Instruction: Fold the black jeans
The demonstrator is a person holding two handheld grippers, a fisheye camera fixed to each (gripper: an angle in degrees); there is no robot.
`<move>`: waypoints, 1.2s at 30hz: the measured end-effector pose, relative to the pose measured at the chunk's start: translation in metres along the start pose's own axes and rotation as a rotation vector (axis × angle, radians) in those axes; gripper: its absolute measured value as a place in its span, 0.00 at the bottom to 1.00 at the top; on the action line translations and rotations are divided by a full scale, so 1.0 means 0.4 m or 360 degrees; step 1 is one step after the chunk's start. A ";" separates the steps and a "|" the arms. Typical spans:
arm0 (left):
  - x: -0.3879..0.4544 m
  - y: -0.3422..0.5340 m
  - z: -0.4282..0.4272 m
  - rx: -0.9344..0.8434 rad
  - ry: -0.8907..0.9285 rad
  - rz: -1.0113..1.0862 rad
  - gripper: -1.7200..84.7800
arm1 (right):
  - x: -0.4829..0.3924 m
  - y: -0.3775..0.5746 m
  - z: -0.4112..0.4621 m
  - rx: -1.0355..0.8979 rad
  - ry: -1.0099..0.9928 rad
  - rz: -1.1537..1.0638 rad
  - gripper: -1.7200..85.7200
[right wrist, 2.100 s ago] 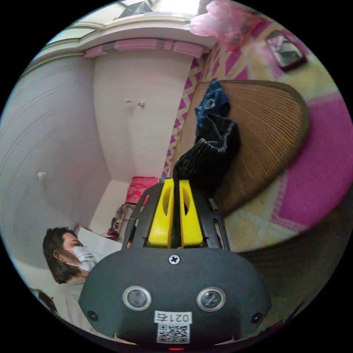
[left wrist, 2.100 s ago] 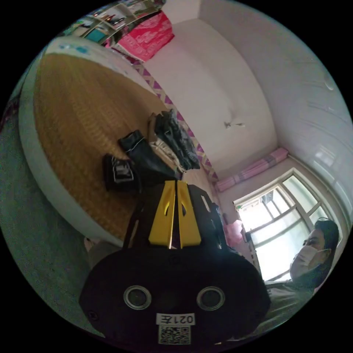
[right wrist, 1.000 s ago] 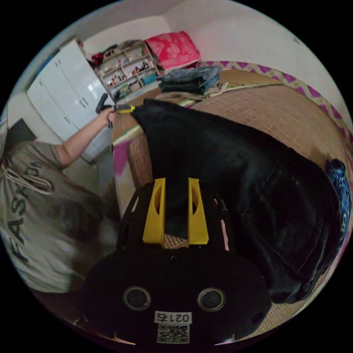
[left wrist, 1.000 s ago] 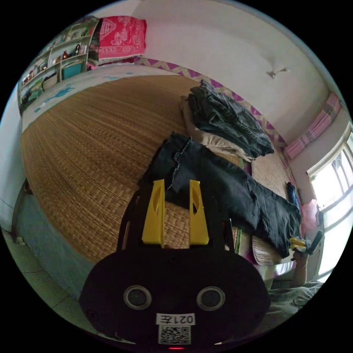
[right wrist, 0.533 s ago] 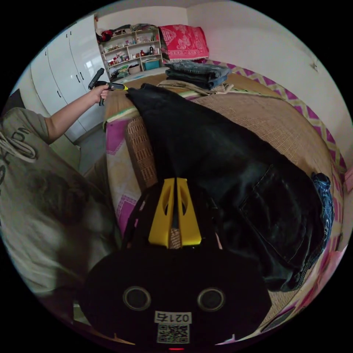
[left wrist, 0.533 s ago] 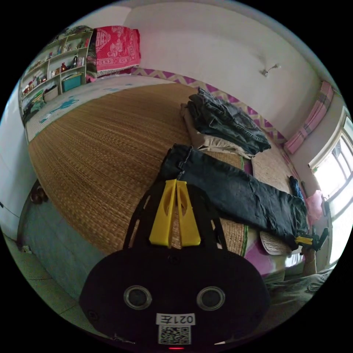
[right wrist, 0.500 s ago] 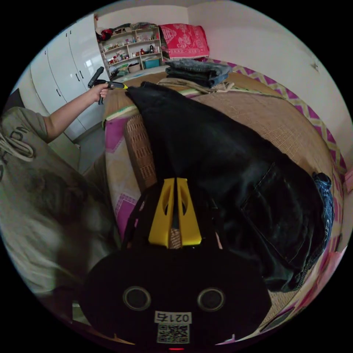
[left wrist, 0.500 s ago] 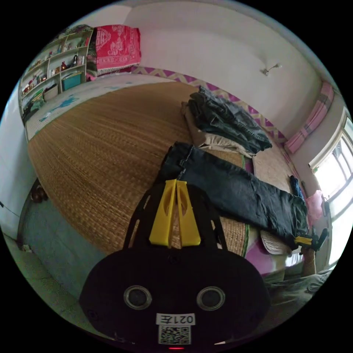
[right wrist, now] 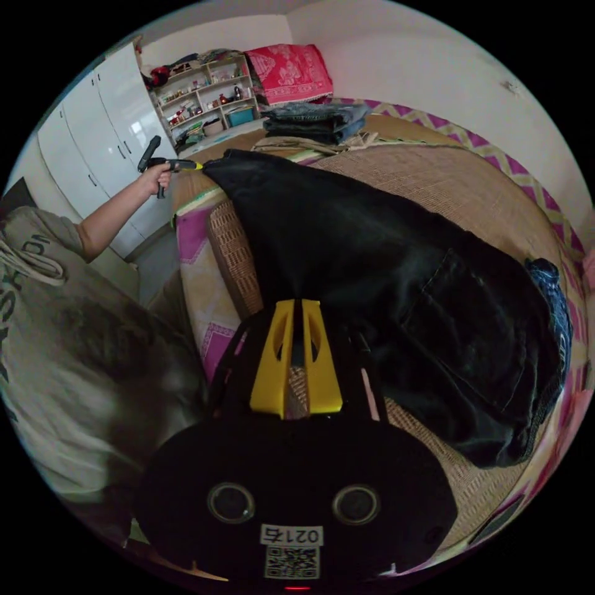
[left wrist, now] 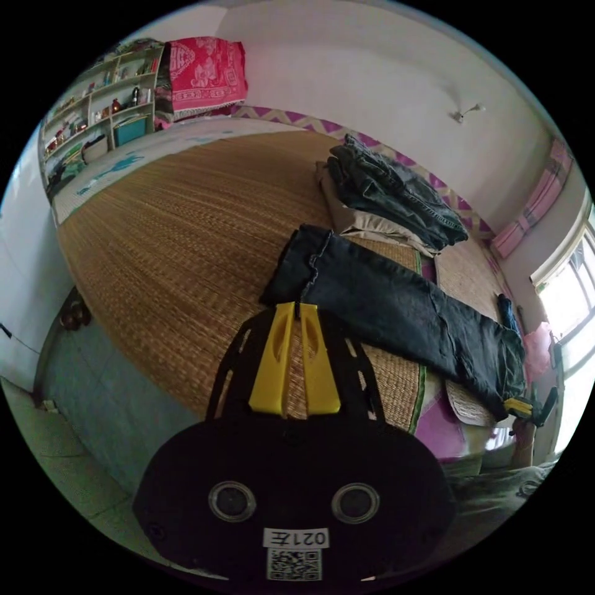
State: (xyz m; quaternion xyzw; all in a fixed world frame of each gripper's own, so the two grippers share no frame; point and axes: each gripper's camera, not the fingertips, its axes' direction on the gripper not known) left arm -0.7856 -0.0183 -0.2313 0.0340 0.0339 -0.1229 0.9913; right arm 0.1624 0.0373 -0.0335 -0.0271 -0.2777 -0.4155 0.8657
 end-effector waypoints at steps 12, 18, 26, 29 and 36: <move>0.046 0.104 0.055 0.0121 0.0309 -0.0793 0.14 | 0.031 0.091 -0.078 0.0145 0.0026 0.0192 0.09; 0.127 0.113 0.090 0.0125 0.0307 -0.0860 0.08 | 0.061 0.157 -0.114 0.0205 0.0012 0.0286 0.10; 0.487 0.116 -0.103 0.0545 0.0327 -0.0232 0.01 | 0.102 0.250 -0.181 0.0261 0.0066 0.0384 0.09; 0.800 0.139 -0.163 0.0619 0.0241 0.0296 0.01 | 0.115 0.284 -0.208 0.0281 0.0092 0.0411 0.09; 1.514 0.387 0.052 0.0315 0.0114 0.1232 0.01 | 0.134 0.368 -0.272 0.0360 0.0133 0.0469 0.09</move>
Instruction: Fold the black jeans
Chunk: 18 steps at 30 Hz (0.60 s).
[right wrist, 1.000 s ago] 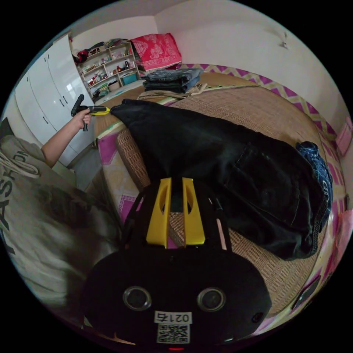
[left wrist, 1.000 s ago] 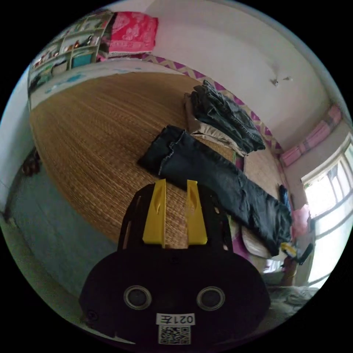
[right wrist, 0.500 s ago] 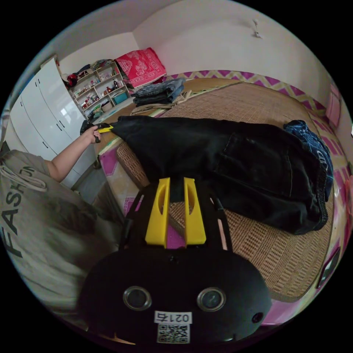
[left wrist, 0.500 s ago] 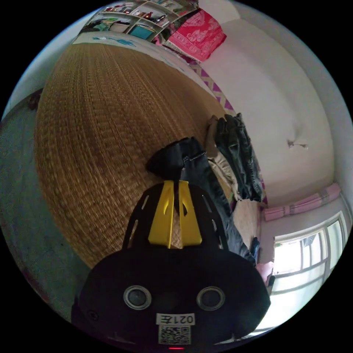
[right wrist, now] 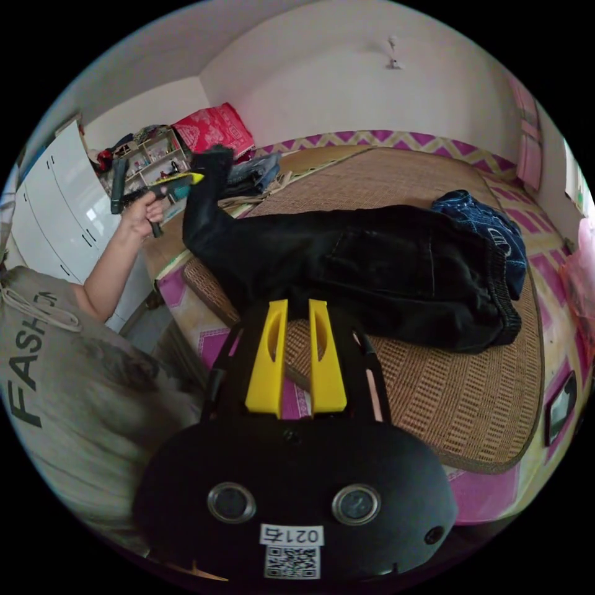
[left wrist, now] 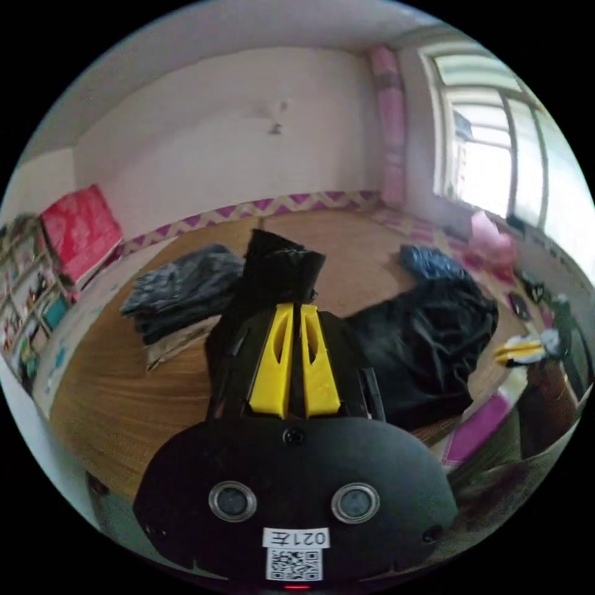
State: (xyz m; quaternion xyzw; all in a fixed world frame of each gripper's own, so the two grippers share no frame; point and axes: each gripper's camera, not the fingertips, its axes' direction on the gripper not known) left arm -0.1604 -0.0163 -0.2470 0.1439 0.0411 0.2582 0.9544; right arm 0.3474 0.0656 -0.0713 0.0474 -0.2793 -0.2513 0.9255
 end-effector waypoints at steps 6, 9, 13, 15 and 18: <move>0.310 0.003 0.219 -0.0288 -0.0055 0.0149 0.01 | 0.043 0.050 -0.053 0.0012 0.0043 0.0030 0.09; 0.353 -0.021 0.184 -0.0173 -0.0068 0.0132 0.01 | 0.065 0.069 -0.072 0.0029 0.0049 0.0052 0.09; 0.447 -0.030 0.237 -0.0238 0.0120 0.0199 0.01 | 0.105 0.075 -0.074 0.0044 0.0018 0.0117 0.09; 0.480 -0.027 0.246 -0.0209 0.0076 0.0222 0.01 | 0.128 0.075 -0.082 0.0073 0.0015 0.0185 0.09; 0.502 -0.037 0.230 -0.0056 0.0131 0.0176 0.01 | 0.188 0.088 -0.114 0.0180 0.0073 0.0421 0.11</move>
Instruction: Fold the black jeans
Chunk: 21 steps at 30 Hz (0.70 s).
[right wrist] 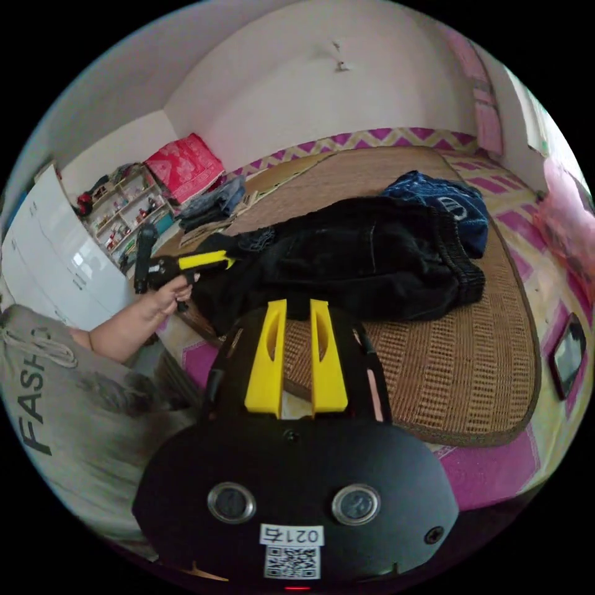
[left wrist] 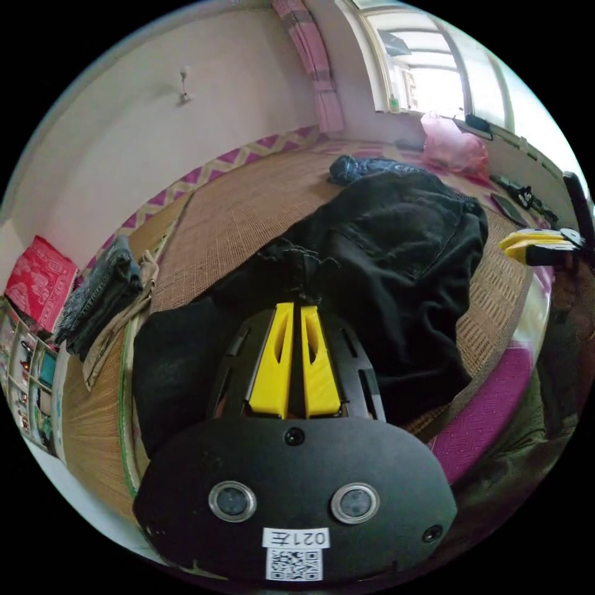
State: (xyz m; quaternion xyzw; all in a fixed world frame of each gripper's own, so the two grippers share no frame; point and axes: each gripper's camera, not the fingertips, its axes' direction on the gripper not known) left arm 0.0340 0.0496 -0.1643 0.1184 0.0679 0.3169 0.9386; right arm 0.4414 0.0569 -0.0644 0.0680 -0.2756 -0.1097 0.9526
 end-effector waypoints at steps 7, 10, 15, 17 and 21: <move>0.048 -0.046 0.050 -0.0122 0.0108 0.0052 0.07 | 0.231 0.010 -0.107 0.0341 0.0167 0.0803 0.17; 0.071 -0.063 0.029 -0.0077 0.0198 0.0117 0.11 | 0.291 0.007 -0.084 0.0313 0.0019 0.1015 0.20; 0.073 -0.083 -0.001 -0.0029 0.0246 0.0099 0.12 | 0.276 -0.009 -0.012 0.0302 -0.0121 0.1153 0.20; 0.060 -0.084 0.000 -0.0055 0.0269 0.0061 0.11 | 0.260 -0.028 0.018 0.0303 -0.0163 0.1185 0.19; 0.022 -0.071 0.001 -0.0096 0.0178 -0.0026 0.07 | 0.215 -0.082 0.070 0.0226 -0.0052 0.1242 0.11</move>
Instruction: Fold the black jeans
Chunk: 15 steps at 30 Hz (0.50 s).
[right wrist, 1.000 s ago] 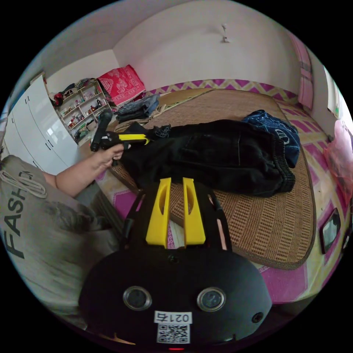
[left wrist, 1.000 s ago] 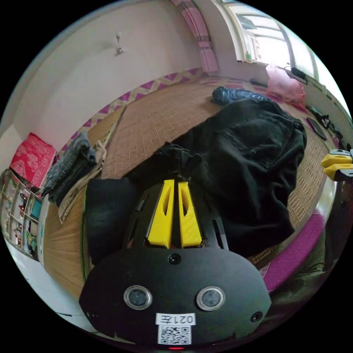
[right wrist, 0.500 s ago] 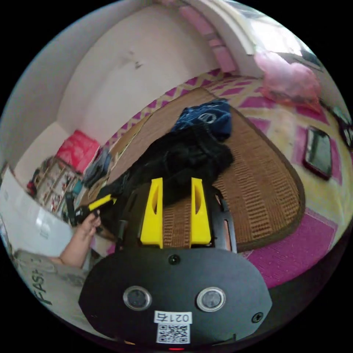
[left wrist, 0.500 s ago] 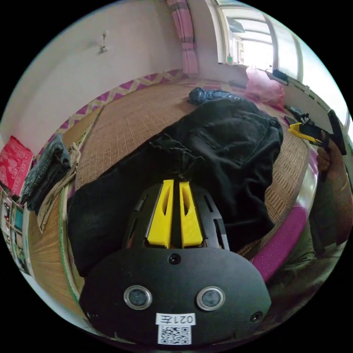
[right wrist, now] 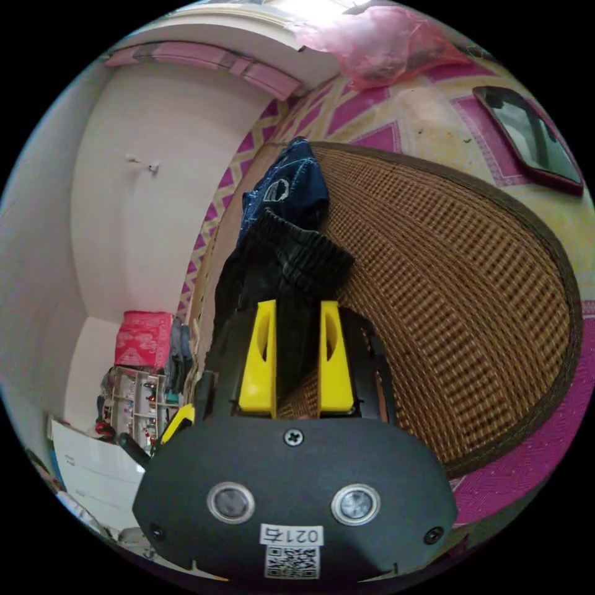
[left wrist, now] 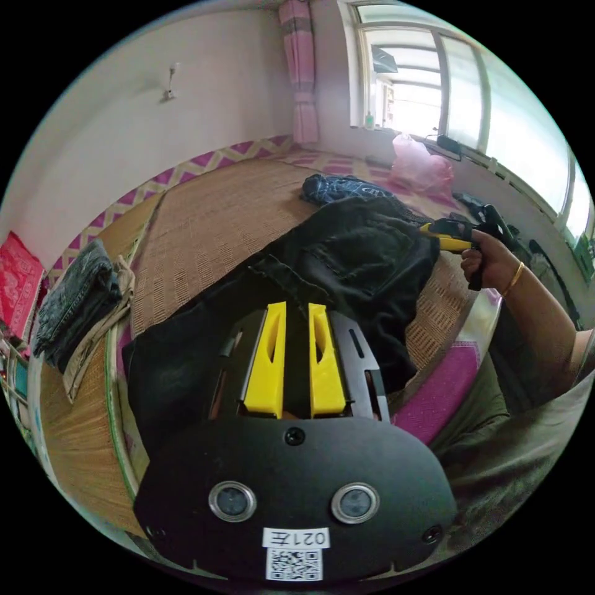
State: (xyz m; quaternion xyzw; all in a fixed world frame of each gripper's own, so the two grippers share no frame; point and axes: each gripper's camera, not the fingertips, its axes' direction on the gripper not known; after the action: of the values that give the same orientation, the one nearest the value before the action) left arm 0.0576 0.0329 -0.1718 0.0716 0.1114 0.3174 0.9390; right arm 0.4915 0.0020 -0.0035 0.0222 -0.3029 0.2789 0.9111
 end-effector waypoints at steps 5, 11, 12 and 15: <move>-0.078 0.051 -0.012 -0.0027 -0.0081 -0.0147 0.01 | -0.269 0.060 -0.045 0.0175 0.0165 -0.0387 0.06; -0.232 0.162 -0.055 -0.0044 -0.0085 -0.0374 0.01 | -0.867 0.338 0.033 0.0295 0.0494 -0.1468 0.05; -0.263 0.190 -0.068 -0.0043 -0.0099 -0.0418 0.01 | -0.972 0.422 0.080 0.0281 0.0531 -0.1679 0.05; -0.336 0.259 -0.097 -0.0056 -0.0134 -0.0521 0.01 | -1.166 0.656 0.239 0.0192 0.0597 -0.2144 0.05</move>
State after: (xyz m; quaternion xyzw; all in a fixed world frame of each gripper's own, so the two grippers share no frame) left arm -0.1163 0.0348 -0.1659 0.0493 0.0767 0.1587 0.9831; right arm -0.0053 -0.0274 -0.2222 0.2071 -0.0449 -0.3308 0.9196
